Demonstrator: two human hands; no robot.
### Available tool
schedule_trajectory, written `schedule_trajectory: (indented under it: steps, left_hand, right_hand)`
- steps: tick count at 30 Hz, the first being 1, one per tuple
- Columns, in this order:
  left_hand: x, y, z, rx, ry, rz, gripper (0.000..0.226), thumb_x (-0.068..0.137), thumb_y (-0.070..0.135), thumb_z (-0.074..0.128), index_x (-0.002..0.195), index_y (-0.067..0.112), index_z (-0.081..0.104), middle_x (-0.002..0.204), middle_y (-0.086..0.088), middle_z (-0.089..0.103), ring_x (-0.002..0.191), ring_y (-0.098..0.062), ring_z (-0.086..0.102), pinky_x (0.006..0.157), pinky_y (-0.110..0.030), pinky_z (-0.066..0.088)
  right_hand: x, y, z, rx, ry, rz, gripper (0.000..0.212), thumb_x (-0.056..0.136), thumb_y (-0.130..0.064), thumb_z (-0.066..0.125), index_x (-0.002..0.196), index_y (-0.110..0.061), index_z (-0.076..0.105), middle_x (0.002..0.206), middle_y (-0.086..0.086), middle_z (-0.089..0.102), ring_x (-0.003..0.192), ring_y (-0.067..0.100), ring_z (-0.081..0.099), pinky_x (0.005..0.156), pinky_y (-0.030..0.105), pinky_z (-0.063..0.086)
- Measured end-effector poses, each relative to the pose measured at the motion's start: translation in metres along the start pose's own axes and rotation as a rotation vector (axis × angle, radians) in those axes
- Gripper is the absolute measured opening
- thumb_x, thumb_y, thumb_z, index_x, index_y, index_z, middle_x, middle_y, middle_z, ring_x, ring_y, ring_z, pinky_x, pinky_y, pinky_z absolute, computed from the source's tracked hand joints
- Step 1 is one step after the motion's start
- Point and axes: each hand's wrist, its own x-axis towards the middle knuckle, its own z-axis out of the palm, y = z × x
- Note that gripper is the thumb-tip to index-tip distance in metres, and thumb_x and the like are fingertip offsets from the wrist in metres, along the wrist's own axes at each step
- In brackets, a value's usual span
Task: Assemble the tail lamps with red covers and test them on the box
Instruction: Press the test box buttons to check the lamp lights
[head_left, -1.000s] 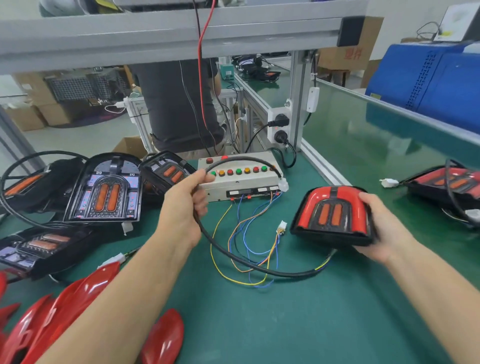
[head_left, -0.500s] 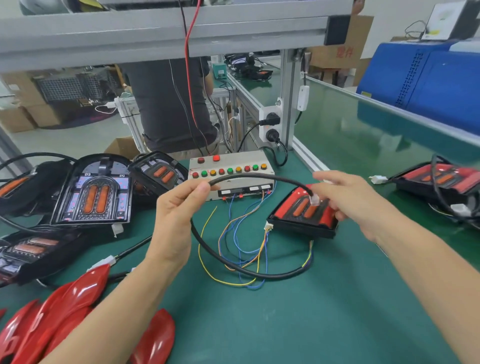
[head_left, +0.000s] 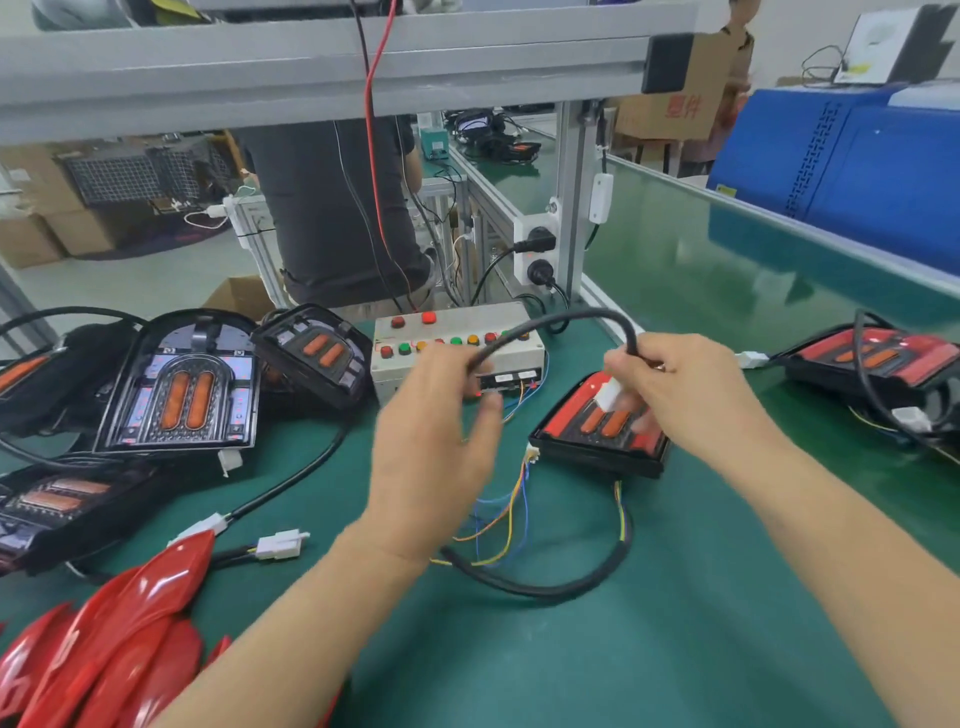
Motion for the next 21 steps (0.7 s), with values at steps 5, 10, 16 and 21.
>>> schedule_trajectory:
  steps: [5, 10, 16, 21]
  left_hand:
    - [0.001, -0.009, 0.009, 0.485, 0.005, 0.015, 0.072, 0.076, 0.011, 0.068, 0.138, 0.005, 0.033, 0.143, -0.015, 0.034, 0.127, -0.031, 0.032, 0.105, -0.044, 0.024]
    - [-0.008, -0.007, 0.027, 0.518, -0.291, 0.520, 0.020, 0.075, 0.007, 0.066, 0.093, 0.013, 0.063, 0.097, -0.006, 0.061, 0.092, -0.028, 0.055, 0.076, -0.034, 0.038]
    - [-0.007, -0.022, 0.061, 0.388, -0.782, -0.397, 0.028, 0.090, 0.034, 0.050, 0.103, 0.012, 0.061, 0.107, -0.006, 0.059, 0.099, -0.029, 0.057, 0.075, -0.032, 0.041]
    - [0.003, -0.023, 0.071, 0.133, -0.804, -0.645, 0.023, 0.074, 0.035, 0.062, 0.087, 0.016, 0.065, 0.081, 0.000, 0.066, 0.084, -0.024, 0.061, 0.063, -0.026, 0.043]
  right_hand:
    - [-0.002, 0.006, 0.008, 0.113, -0.065, 0.132, 0.029, 0.093, -0.029, 0.059, 0.074, -0.009, 0.064, 0.059, 0.009, 0.068, 0.055, 0.026, 0.069, 0.056, 0.034, 0.058]
    - [0.000, -0.003, 0.013, 0.440, -0.146, 0.289, 0.024, 0.096, -0.022, 0.056, 0.079, -0.007, 0.061, 0.050, 0.002, 0.064, 0.049, 0.017, 0.066, 0.049, 0.028, 0.055]
    - [-0.004, -0.011, 0.019, 0.562, -0.312, 0.347, 0.024, 0.093, -0.018, 0.061, 0.073, -0.006, 0.058, 0.072, 0.014, 0.065, 0.051, 0.013, 0.067, 0.050, 0.021, 0.057]
    - [-0.005, -0.011, 0.020, 0.612, -0.309, 0.353, 0.023, 0.090, -0.021, 0.065, 0.075, -0.005, 0.058, 0.072, 0.014, 0.066, 0.055, 0.015, 0.066, 0.046, 0.018, 0.052]
